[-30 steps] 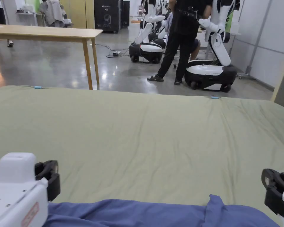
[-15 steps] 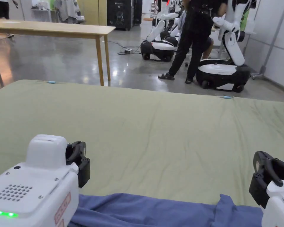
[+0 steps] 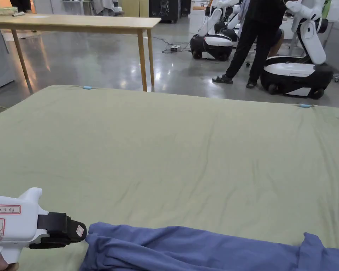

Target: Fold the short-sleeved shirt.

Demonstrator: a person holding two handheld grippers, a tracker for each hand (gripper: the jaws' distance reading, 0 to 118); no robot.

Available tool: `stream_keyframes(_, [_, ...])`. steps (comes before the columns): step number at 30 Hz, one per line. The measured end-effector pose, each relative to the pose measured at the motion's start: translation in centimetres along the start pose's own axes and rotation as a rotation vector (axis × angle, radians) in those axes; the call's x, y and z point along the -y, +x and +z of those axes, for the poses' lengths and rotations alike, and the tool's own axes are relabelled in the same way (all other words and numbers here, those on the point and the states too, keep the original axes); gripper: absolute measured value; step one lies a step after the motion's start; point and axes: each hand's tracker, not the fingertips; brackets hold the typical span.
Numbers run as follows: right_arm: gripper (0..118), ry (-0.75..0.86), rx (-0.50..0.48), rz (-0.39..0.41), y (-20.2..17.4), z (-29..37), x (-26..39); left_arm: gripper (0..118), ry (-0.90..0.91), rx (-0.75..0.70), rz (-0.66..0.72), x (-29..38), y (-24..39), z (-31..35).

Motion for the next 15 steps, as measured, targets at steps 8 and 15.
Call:
stream_keyframes(8, [2,-0.032,-0.012,0.025,-0.4,-0.4,1.5,111,-0.087,0.142,0.119,0.6,-1.9,-3.8])
stream_keyframes(15, [2,-0.064,-0.024,0.008,0.1,-0.8,2.3,108,-0.122,0.282,0.194,1.0,-2.0,-7.0])
